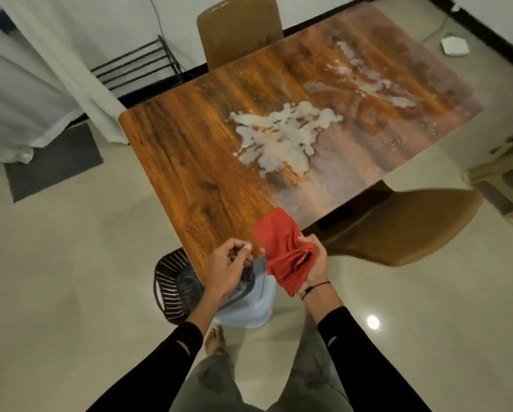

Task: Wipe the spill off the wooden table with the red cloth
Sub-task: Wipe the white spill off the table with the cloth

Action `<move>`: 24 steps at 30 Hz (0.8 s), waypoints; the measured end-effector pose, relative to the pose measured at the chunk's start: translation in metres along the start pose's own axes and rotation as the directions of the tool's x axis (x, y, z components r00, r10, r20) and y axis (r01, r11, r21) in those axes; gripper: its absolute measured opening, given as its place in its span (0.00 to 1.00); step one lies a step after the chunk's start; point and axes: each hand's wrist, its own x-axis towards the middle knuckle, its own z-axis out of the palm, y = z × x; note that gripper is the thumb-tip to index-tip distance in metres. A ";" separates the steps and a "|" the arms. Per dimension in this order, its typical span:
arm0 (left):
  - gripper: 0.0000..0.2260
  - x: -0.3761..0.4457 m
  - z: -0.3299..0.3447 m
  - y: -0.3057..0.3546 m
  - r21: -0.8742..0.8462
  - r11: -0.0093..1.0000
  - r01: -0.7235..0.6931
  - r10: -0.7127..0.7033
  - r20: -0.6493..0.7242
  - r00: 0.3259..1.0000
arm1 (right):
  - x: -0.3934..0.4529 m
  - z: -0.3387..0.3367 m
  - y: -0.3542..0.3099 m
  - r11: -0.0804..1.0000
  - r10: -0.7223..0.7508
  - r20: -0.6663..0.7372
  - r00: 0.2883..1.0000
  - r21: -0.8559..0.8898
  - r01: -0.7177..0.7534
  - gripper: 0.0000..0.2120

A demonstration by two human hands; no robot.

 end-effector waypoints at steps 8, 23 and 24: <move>0.05 0.015 0.081 -0.004 -0.065 0.995 0.082 -0.098 -0.309 0.946 | 0.047 -0.018 -0.112 0.933 0.335 0.105 0.936 -0.177 -0.314 0.31; 0.10 0.058 0.109 -0.019 -0.001 0.993 0.118 -0.094 -0.617 0.782 | 0.133 -0.035 -0.115 0.309 0.061 0.446 0.893 -0.859 0.408 0.42; 0.10 0.065 0.106 -0.025 0.023 0.992 0.121 -0.079 -0.638 0.766 | 0.140 -0.041 -0.102 0.131 0.061 0.530 0.846 -0.844 0.520 0.42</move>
